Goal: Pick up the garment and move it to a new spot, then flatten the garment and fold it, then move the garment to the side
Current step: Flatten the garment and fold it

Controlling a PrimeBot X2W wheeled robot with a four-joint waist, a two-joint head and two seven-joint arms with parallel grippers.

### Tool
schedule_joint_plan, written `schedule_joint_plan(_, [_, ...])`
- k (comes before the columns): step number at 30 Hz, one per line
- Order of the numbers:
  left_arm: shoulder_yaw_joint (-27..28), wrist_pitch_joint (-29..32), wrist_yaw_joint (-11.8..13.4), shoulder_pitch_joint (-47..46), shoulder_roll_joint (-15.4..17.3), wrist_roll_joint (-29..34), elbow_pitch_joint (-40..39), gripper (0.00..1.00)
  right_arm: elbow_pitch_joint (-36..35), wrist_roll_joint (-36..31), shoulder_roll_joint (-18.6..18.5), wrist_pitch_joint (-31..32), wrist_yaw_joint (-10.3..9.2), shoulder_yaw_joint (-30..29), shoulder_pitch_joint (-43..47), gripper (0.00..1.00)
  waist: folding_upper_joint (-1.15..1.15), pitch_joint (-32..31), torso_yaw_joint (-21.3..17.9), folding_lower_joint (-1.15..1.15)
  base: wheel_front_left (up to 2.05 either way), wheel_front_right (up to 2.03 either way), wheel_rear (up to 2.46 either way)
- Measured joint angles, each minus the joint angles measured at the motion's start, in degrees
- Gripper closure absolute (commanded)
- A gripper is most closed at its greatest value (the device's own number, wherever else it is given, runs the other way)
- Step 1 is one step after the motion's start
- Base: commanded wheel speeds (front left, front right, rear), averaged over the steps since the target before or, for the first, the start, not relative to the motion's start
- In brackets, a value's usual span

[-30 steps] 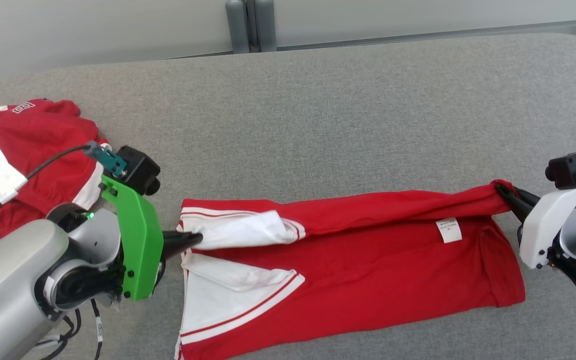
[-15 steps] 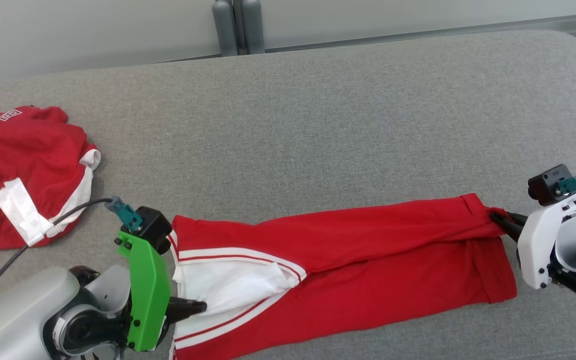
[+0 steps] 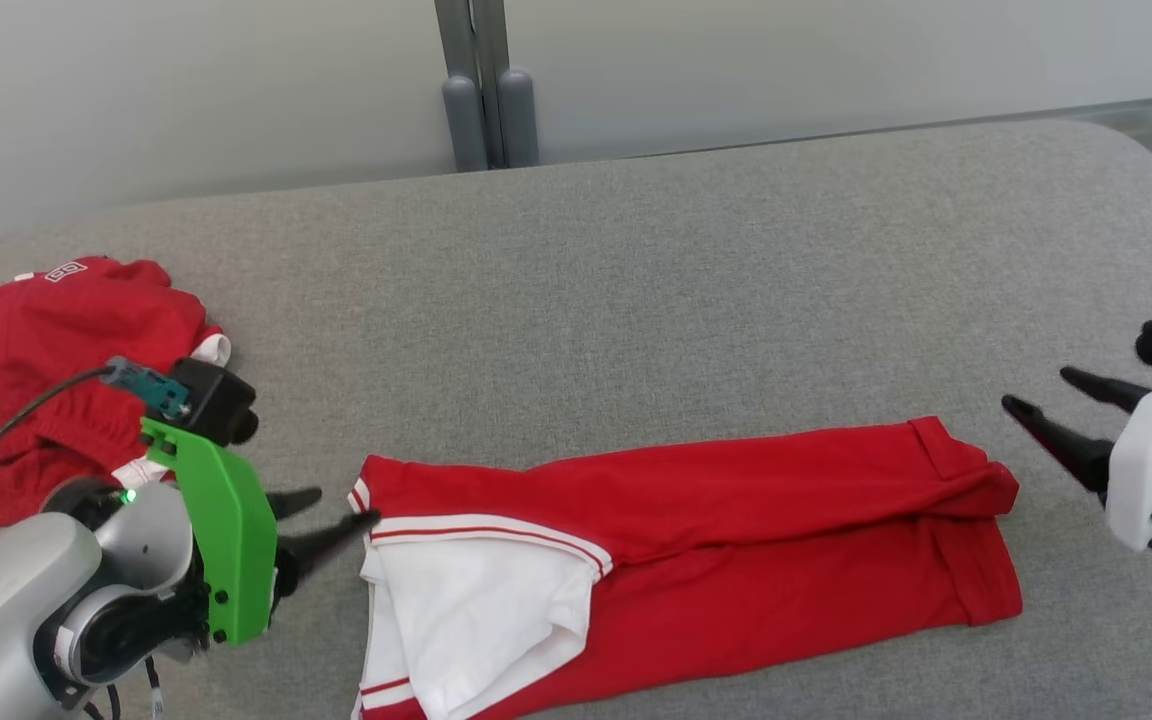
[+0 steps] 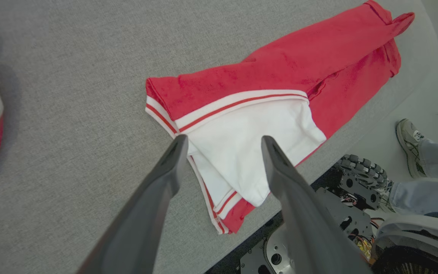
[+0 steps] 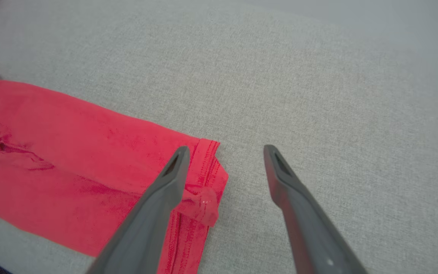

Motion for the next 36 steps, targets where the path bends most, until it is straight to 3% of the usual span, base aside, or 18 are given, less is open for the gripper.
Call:
schedule_joint_plan(4, [3.05, -9.88, 2.47, 0.71, 0.19, 3.68, 0.1, 0.0, -1.47, 2.21, -0.94, -6.64, 0.01, -4.21, 0.09, 0.0, 0.0, -1.77, 0.09, 0.0, 0.0, 0.0, 0.0])
schedule_joint_plan(9, [6.48, -23.77, 7.98, 4.09, 0.31, 8.98, -0.53, 0.0, -1.07, 2.96, 1.3, -14.74, -0.04, -12.13, 2.59, 0.0, 0.0, -3.55, 0.18, 0.0, 0.0, 0.0, 0.0])
schedule_joint_plan(12, [9.44, -32.09, 13.7, 7.22, 0.24, 9.76, -1.08, 0.0, -1.22, 1.45, 4.66, -15.51, 0.0, -17.42, 5.48, 0.0, 0.0, -4.08, 0.33, 0.0, 0.0, 0.0, 0.0])
schedule_joint_plan(15, [11.8, -39.66, 18.0, 10.67, -0.35, 10.71, -3.07, 0.0, -0.23, -2.4, 8.98, -15.75, -0.01, -27.24, 9.2, 0.0, 0.0, -4.22, 0.51, 0.0, 0.0, 0.0, 0.0])
schedule_joint_plan(18, [15.44, -42.69, 21.61, 15.02, -2.24, 11.81, -4.22, 0.0, 1.4, -8.79, 15.26, -15.8, -0.02, -38.12, 14.91, 0.0, 0.0, -4.15, 0.81, 0.0, 0.0, 0.0, 0.0])
schedule_joint_plan(21, [21.27, -42.92, 23.71, 20.1, -5.87, 14.91, -4.65, 0.0, 1.3, -15.69, 21.8, -15.8, -0.02, -47.03, 21.6, 0.0, 0.0, -4.1, 1.29, 0.0, 0.0, 0.0, 0.0])
schedule_joint_plan(24, [28.35, -43.17, 23.71, 26.4, -11.47, 21.13, -5.09, 0.0, -0.81, -21.56, 27.22, -15.8, -0.02, -54.42, 27.63, 0.0, 0.0, -4.03, 1.94, 0.0, 0.0, 0.0, 0.0])
schedule_joint_plan(27, [33.38, -43.17, 22.38, 32.17, -15.81, 27.21, -4.26, 0.0, -2.78, -25.4, 31.19, -15.8, -0.02, -58.07, 32.26, 0.0, 0.0, -3.99, 2.36, 0.0, 0.0, 0.0, 0.0])
schedule_joint_plan(32, [40.89, -43.18, 19.75, 38.82, -22.23, 37.0, -3.9, 0.0, -3.44, -29.6, 33.86, -14.58, -0.02, -60.33, 36.22, 0.0, 0.0, -3.74, 2.48, 0.0, 0.0, 0.0, 0.0])
schedule_joint_plan(36, [43.86, -43.18, 15.41, 41.59, -26.48, 41.21, -2.32, 0.0, -2.81, -31.08, 34.53, -10.26, -0.02, -61.02, 36.18, 0.0, 0.0, -3.22, 2.71, 0.0, 0.0, 0.0, 0.0])
